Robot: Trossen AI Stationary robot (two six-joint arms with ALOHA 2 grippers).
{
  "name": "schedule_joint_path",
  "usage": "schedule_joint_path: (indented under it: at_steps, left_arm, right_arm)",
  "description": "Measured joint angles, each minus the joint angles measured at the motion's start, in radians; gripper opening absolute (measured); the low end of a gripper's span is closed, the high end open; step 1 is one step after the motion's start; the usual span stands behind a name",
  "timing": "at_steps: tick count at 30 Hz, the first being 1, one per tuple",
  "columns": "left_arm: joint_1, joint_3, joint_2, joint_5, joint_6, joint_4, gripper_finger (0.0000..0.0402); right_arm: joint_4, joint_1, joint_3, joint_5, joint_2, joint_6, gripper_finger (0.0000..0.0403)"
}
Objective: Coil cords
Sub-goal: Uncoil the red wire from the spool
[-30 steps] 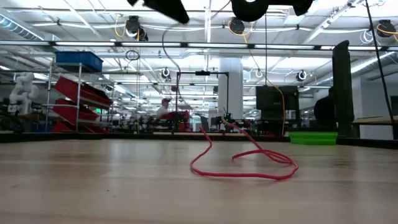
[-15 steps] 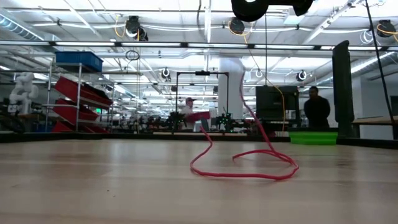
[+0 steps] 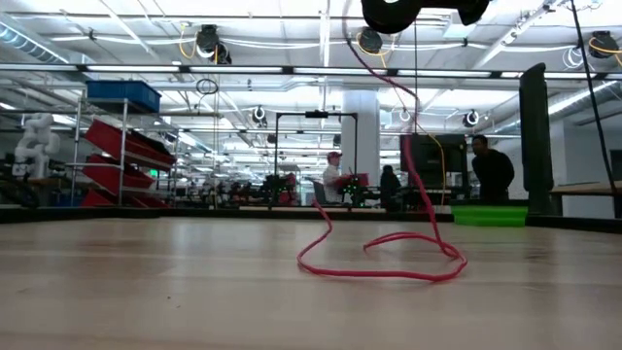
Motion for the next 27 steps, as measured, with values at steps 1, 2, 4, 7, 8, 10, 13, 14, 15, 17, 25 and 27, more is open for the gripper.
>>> schedule_joint_path:
  at_steps: [1,2,4,7,8,10,13,14,15,17,25,27]
  left_arm:
    - [0.010,0.000,0.014,0.028,0.000,0.017,0.0002]
    - [0.020,0.000,0.029,0.060,0.000,0.037,0.0002]
    - [0.039,0.000,0.054,0.118,0.000,0.069,0.0002]
    - [0.068,0.000,0.091,0.189,-0.001,0.094,0.0002]
    - [0.077,0.000,0.101,0.208,-0.003,0.098,0.0002]
    - [0.093,-0.001,0.120,0.241,-0.007,0.095,0.0002]
    - [0.112,-0.001,0.143,0.297,-0.008,0.098,0.0002]
    - [0.118,-0.001,0.154,0.322,-0.009,0.098,0.0002]
    - [0.124,-0.001,0.165,0.345,-0.009,0.098,0.0002]
    - [0.134,-0.001,0.188,0.390,-0.009,0.093,0.0002]
    - [0.177,-0.001,0.251,0.433,-0.010,0.010,0.0002]
    - [0.188,-0.001,0.250,0.433,-0.031,-0.055,0.0002]
  right_arm:
    - [0.000,0.000,0.000,0.000,0.000,0.000,0.0000]
    - [0.000,0.000,0.000,0.000,0.000,0.000,0.0000]
    - [0.000,0.000,0.000,0.000,0.000,0.000,0.0000]
    - [0.000,0.000,0.000,0.000,0.000,-0.001,0.0000]
    - [0.000,0.000,0.000,0.000,0.000,-0.001,0.0000]
    - [-0.001,0.000,0.000,0.000,0.000,-0.001,0.0000]
    - [0.003,0.000,0.000,0.009,0.000,-0.010,0.0000]
    - [0.008,0.000,0.000,0.011,0.000,-0.011,0.0000]
    - [0.014,0.000,0.000,0.014,0.000,-0.014,0.0000]
    - [0.029,0.000,0.000,0.028,0.000,-0.020,0.0000]
    - [0.053,0.001,0.000,0.032,0.000,-0.026,0.0000]
    - [0.054,0.001,0.000,0.032,0.000,-0.032,0.0000]
